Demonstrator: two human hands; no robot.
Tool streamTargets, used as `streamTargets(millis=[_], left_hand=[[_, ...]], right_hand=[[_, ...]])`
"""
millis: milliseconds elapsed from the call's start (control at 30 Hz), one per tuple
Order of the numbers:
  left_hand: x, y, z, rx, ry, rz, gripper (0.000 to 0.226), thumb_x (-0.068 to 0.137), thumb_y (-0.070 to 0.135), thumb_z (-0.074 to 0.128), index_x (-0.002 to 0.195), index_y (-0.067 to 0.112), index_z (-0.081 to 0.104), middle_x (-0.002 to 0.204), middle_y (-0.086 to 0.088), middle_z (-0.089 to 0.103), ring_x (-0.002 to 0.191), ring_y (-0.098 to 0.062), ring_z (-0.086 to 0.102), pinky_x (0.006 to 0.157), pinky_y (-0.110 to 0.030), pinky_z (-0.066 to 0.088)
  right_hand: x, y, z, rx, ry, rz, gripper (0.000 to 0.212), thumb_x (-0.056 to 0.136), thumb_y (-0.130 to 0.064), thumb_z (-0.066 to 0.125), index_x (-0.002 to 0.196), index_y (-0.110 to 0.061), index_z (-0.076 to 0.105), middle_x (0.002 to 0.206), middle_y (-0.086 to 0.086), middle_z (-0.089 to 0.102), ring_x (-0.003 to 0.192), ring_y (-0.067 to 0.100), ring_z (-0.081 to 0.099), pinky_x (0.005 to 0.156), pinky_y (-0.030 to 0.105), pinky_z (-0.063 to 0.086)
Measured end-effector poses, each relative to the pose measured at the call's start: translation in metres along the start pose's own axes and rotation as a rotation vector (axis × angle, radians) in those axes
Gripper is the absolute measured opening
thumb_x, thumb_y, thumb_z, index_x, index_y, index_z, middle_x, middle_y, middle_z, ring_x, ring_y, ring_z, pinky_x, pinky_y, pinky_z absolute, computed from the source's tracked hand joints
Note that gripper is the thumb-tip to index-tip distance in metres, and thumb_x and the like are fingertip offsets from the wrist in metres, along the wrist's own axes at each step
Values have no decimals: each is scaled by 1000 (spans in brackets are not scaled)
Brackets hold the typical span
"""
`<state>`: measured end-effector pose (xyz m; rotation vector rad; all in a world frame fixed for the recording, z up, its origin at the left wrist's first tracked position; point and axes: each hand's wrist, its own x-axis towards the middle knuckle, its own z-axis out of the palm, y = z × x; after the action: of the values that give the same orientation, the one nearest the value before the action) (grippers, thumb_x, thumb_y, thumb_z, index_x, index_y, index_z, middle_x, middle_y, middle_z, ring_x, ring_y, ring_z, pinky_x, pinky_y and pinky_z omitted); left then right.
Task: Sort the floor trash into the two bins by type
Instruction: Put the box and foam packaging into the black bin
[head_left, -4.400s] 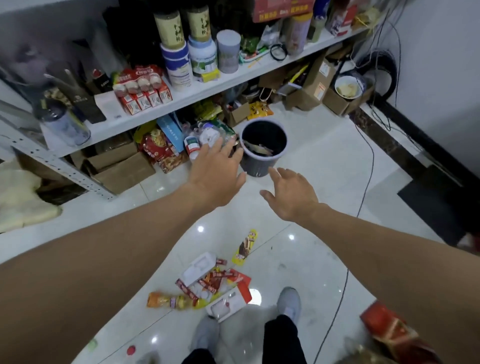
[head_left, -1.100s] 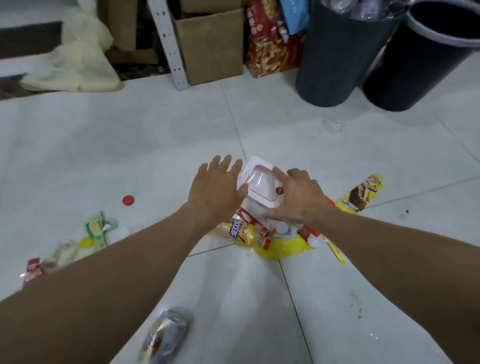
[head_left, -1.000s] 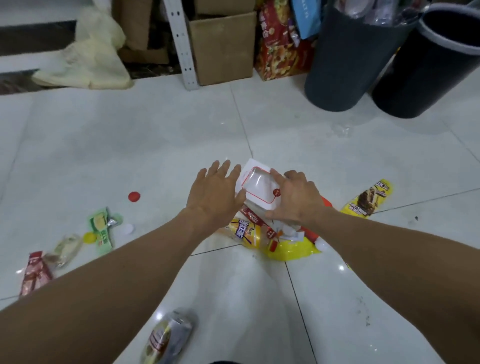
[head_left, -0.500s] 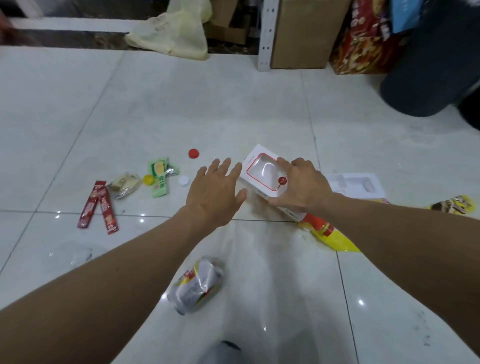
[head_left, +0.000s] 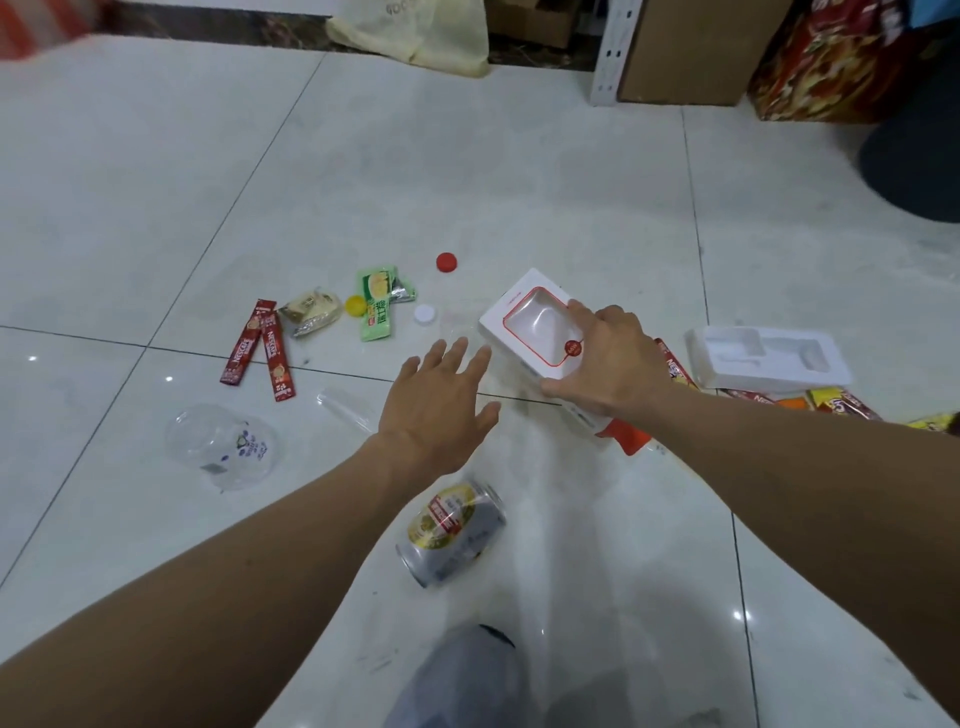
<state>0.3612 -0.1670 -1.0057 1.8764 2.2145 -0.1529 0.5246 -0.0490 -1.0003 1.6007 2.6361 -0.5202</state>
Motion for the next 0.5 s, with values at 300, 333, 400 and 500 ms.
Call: streamTargets(millis=[300, 333, 400, 500], left_hand=[[-11, -3, 18, -42, -20, 14, 69, 97, 57, 33, 154, 26, 9, 161, -5, 13, 148, -25, 12, 118, -43, 20], [-13, -3, 21, -45, -28, 12, 71, 96, 59, 34, 154, 27, 9, 161, -4, 13, 148, -25, 12, 118, -43, 21], [-19, -3, 26, -50, -51, 2, 77, 92, 65, 35, 154, 29, 8, 161, -4, 13, 148, -25, 13, 117, -44, 22], [-27, -6, 36, -62, -92, -2, 87, 84, 75, 39, 153, 31, 6, 161, -2, 12, 147, -24, 13, 115, -45, 23]], right_hand=[[-8, -2, 14, -62, -50, -18, 99, 68, -59, 71, 148, -24, 25, 133, 12, 44, 128, 29, 37, 95, 44, 43], [-9, -3, 15, -63, -57, -19, 99, 68, -58, 71, 148, -24, 24, 132, 12, 44, 127, 29, 38, 95, 44, 43], [-10, -5, 18, -56, -65, -20, 100, 67, -59, 71, 149, -24, 24, 132, 11, 46, 127, 29, 39, 96, 43, 44], [-9, -6, 19, -47, -66, -19, 101, 68, -58, 72, 150, -23, 24, 133, 12, 45, 128, 29, 39, 96, 42, 44]])
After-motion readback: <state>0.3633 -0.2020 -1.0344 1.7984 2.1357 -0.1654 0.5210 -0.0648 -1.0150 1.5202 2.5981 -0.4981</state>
